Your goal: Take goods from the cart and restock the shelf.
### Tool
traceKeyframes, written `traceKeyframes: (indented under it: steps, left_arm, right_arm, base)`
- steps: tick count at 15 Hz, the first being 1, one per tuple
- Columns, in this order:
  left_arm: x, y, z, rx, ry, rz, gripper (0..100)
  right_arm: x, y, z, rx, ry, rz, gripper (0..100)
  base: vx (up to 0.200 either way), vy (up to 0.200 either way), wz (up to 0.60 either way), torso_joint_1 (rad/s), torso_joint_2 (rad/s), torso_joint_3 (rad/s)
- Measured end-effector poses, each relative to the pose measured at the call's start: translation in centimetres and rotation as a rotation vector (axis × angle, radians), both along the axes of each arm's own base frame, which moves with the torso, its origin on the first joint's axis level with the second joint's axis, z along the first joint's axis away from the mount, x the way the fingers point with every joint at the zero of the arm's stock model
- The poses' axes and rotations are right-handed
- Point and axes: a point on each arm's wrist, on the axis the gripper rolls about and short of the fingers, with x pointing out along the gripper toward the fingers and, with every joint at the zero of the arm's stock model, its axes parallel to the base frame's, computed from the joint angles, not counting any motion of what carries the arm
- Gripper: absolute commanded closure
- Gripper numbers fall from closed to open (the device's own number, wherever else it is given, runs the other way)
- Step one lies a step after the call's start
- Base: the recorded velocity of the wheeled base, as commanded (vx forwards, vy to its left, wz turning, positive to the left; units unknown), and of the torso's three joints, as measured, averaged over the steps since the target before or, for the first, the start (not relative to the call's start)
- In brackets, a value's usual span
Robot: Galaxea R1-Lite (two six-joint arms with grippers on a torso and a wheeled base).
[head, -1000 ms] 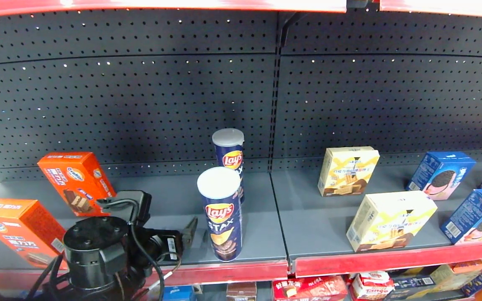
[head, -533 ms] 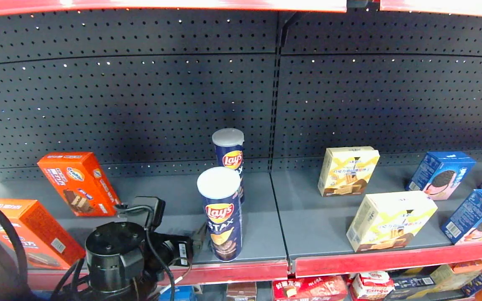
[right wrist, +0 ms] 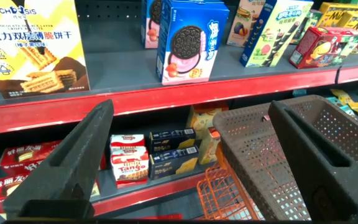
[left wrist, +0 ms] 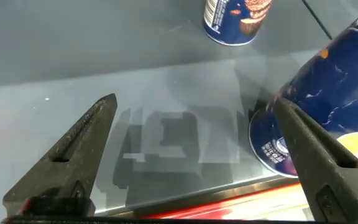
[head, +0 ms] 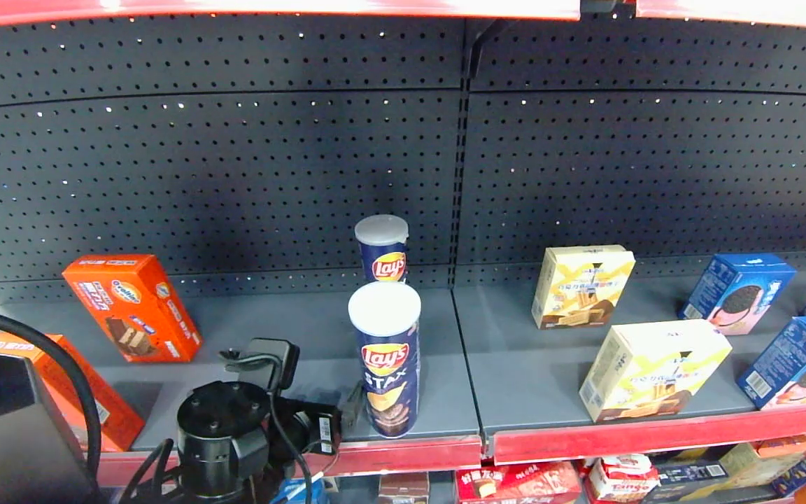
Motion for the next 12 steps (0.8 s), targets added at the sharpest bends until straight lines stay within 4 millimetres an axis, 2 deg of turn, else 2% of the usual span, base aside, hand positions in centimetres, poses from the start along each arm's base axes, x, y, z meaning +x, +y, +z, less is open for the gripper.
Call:
traceKeyframes:
  steps: [7,9,12]
  left_arm:
    - [-0.4,1.4,-0.4,0.033,0.026,0.045,0]
    - [-0.4,2.9,-0.2,0.036,0.031,0.094,0]
    - [-0.6,5.5,1.7,0.059,-0.009,0.137,0]
  right_arm:
    - [0.0,0.0,0.0,0.001,0.001,0.001,0]
    - [0.0,0.0,0.0,0.0,0.002,0.0,0]
    - [0.0,0.0,0.0,-0.006,0.004,0.01,0]
  base:
    - [0.0,0.0,0.0,0.0,0.0,0.0]
    - [0.0,0.0,0.0,0.0,0.0,0.0]
    - [0.0,0.0,0.0,0.0,0.0,0.0]
